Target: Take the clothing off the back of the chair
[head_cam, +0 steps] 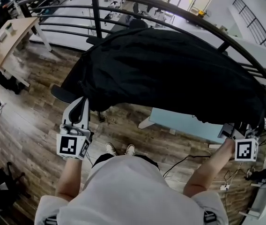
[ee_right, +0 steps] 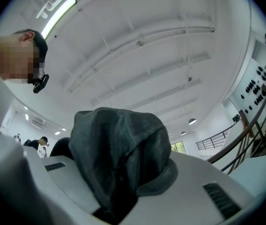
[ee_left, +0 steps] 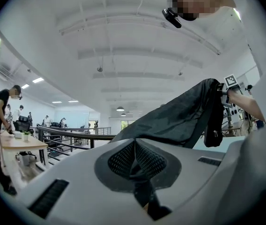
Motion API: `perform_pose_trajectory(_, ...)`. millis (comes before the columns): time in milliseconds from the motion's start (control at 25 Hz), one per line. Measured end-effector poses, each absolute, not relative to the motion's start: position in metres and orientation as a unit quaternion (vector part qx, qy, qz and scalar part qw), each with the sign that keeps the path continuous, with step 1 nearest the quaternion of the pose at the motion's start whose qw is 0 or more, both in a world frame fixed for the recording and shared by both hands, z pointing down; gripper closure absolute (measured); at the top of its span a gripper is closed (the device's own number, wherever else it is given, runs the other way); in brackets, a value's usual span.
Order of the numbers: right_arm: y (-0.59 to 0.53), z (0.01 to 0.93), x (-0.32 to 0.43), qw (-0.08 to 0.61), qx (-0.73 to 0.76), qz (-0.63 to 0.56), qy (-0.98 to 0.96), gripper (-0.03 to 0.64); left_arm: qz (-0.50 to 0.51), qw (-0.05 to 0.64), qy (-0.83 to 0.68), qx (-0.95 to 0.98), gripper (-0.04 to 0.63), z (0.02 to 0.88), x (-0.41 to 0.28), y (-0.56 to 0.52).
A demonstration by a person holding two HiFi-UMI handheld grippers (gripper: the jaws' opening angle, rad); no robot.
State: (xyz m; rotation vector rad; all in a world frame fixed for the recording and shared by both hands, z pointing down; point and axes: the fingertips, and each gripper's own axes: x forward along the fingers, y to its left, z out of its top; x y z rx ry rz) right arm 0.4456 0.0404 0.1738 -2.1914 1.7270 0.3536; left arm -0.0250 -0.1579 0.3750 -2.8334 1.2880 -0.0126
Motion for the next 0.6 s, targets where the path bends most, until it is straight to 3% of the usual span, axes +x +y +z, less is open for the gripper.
perform_pose_trajectory(600,0.088,0.179,0.481,0.151,-0.778,0.144,0.593,0.532,-0.011,0.019,0.424,-0.906,0.568,0.381,-0.002,-0.114)
